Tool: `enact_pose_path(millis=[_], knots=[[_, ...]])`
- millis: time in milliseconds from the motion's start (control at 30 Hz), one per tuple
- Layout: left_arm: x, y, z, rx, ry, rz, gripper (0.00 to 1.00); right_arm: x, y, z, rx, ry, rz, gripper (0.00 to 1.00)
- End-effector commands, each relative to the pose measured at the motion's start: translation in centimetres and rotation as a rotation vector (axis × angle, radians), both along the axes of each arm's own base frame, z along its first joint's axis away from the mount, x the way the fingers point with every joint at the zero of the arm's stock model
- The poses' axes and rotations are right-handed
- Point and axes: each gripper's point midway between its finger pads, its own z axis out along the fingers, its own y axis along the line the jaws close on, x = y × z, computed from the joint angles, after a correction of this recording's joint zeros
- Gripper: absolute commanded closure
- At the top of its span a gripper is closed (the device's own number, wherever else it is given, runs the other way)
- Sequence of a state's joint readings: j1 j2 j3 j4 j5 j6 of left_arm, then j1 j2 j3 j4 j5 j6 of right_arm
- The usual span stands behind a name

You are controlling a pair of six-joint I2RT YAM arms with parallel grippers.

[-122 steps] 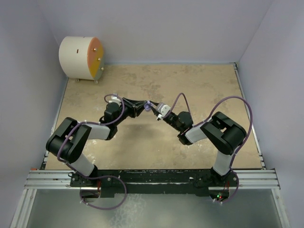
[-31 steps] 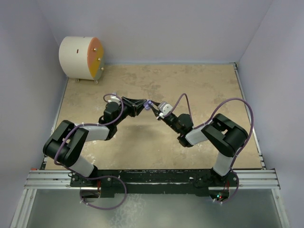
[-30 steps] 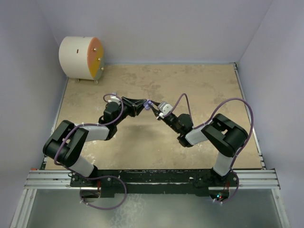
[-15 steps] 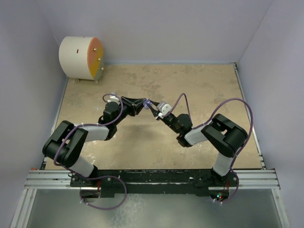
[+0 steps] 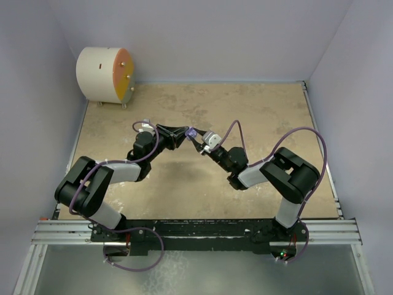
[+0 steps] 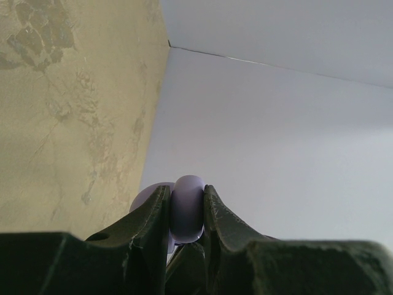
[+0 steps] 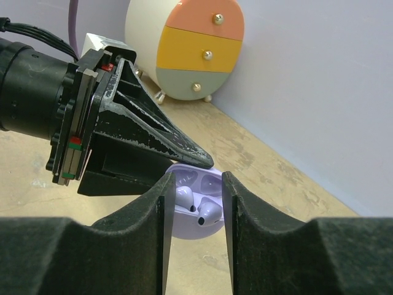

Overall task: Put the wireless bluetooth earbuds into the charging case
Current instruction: Place the earbud in the charging case.

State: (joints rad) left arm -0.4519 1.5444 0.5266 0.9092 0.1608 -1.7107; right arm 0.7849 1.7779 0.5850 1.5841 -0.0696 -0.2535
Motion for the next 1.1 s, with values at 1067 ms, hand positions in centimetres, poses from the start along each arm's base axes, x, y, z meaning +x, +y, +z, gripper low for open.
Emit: enact_pose_path(millis=[1067], knots=[[1.0, 0.7, 1.2, -0.014, -0.075, 0.059, 1.00, 0.9, -3.6, 12.5, 0.187, 0.236, -0.180, 0.28]])
